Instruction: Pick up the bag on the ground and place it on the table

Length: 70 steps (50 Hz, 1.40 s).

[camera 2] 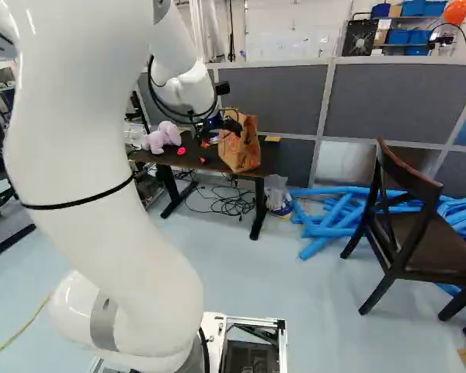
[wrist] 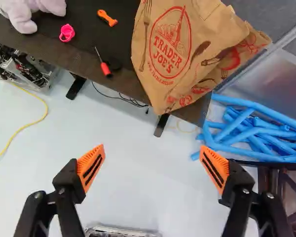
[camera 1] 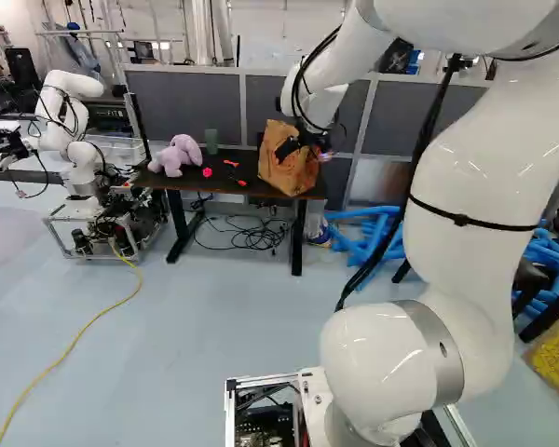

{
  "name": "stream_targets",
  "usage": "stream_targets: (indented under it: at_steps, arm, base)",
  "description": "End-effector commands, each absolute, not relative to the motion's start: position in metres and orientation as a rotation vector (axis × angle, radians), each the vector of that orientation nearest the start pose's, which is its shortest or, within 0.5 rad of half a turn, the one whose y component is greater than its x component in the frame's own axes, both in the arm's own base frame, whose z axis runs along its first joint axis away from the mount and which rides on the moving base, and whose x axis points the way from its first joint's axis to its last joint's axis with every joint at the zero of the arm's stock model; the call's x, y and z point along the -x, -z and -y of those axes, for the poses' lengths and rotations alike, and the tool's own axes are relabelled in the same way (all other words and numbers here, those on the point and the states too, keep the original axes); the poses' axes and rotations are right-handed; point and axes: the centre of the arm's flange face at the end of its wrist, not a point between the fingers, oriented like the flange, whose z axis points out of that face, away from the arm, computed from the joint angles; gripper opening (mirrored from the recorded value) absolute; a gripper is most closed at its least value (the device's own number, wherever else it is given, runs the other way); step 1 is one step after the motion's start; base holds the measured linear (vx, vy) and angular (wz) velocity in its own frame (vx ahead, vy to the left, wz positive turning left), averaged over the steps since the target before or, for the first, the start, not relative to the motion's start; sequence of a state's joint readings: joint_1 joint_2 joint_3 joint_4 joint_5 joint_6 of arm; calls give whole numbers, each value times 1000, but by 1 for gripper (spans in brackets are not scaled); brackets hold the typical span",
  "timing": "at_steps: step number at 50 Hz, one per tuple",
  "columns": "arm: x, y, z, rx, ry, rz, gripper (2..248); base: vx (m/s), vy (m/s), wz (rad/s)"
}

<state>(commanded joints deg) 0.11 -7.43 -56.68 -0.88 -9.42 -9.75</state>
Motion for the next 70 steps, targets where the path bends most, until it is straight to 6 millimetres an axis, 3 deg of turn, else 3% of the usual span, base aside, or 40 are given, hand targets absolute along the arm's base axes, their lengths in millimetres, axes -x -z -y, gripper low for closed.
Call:
stream_targets:
  at_steps: [35,70]
  arm:
    - [-427,-448,-1,2839,1437,149,247]
    - [-341,-400,0,2687,1666,61,247]
  base:
    - [0,0,0]
    - [0,0,0]
